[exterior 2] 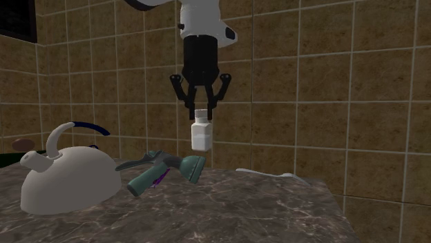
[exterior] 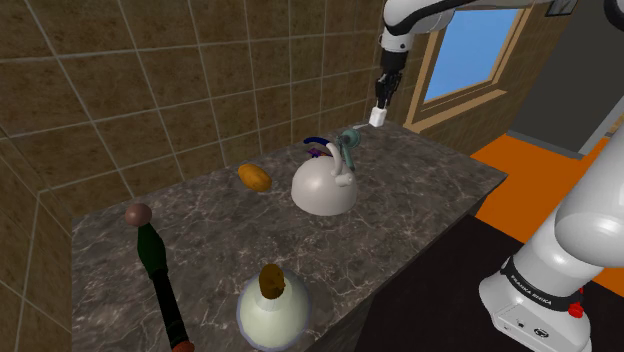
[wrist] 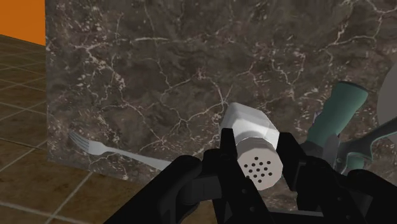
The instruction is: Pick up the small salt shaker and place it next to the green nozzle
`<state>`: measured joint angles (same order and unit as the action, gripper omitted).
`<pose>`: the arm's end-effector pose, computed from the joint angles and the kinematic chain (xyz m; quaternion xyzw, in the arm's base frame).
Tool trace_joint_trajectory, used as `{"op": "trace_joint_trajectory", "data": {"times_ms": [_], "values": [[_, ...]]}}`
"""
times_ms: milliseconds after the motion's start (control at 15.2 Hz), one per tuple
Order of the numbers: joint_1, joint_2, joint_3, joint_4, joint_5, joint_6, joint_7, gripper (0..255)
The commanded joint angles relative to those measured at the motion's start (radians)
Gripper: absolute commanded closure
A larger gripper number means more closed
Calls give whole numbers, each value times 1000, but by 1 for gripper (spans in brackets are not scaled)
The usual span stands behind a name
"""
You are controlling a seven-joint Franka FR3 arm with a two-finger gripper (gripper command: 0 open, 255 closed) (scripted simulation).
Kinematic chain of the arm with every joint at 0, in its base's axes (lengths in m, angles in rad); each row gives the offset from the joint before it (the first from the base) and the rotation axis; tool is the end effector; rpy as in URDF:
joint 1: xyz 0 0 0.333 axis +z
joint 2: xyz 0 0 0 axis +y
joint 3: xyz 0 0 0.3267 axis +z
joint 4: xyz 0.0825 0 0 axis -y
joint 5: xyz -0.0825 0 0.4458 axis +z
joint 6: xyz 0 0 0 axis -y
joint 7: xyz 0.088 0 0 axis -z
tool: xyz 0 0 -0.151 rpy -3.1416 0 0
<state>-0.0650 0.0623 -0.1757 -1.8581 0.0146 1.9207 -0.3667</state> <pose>0.6200 -0.1492 0.4284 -0.9982 -0.0606 -0.0010 0.0012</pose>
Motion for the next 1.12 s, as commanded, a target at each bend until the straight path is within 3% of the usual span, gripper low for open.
{"op": "trace_joint_trajectory", "data": {"times_ms": [0,528,1056], "values": [[0,-5,0,21,-1,-27,1,255],[0,-13,0,110,-3,-123,2,255],[97,-24,89,97,-8,-121,189,255]]}}
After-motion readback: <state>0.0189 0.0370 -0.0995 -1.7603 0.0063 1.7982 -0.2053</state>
